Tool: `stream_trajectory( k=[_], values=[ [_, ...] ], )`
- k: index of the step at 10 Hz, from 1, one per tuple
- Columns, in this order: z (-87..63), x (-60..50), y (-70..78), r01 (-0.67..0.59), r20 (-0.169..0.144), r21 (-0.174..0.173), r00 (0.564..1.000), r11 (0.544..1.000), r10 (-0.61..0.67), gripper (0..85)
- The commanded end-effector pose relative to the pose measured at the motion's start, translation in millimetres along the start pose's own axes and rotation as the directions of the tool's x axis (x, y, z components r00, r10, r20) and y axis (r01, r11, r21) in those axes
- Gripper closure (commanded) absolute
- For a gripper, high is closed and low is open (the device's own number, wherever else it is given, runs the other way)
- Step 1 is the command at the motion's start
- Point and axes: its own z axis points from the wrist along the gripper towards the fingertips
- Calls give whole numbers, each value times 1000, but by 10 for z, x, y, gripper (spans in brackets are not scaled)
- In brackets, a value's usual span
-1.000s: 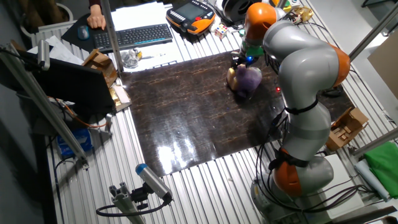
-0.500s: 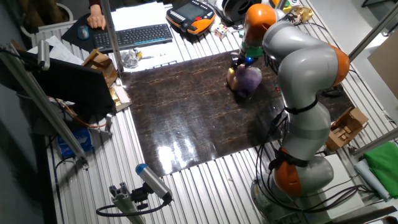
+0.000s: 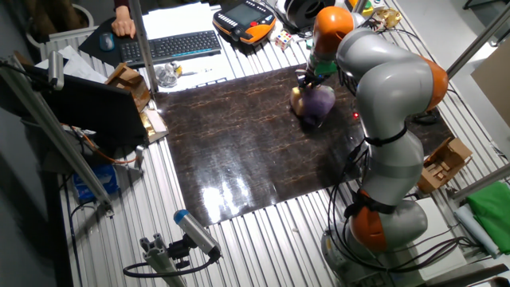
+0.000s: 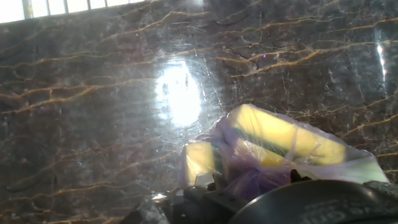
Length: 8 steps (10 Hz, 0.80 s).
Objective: Pick up a bag of things
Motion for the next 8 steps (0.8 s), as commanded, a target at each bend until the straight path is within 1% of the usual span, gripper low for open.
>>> stream_trajectory(
  k=[1, 2, 3, 5, 6, 8],
  values=[
    [-3, 2, -3, 4, -2, -2, 1000, 1000, -4, 667],
    [-9, 5, -7, 12, -5, -5, 1000, 1000, -12, 830],
    [-16, 8, -7, 12, -7, -8, 1000, 1000, -12, 843],
    [-37, 14, -14, 18, -7, -9, 1000, 1000, -18, 843],
    [-70, 27, -17, 17, -11, -18, 1000, 1000, -17, 843],
    [-126, 51, -16, 15, -13, -23, 1000, 1000, -15, 843]
  ],
)
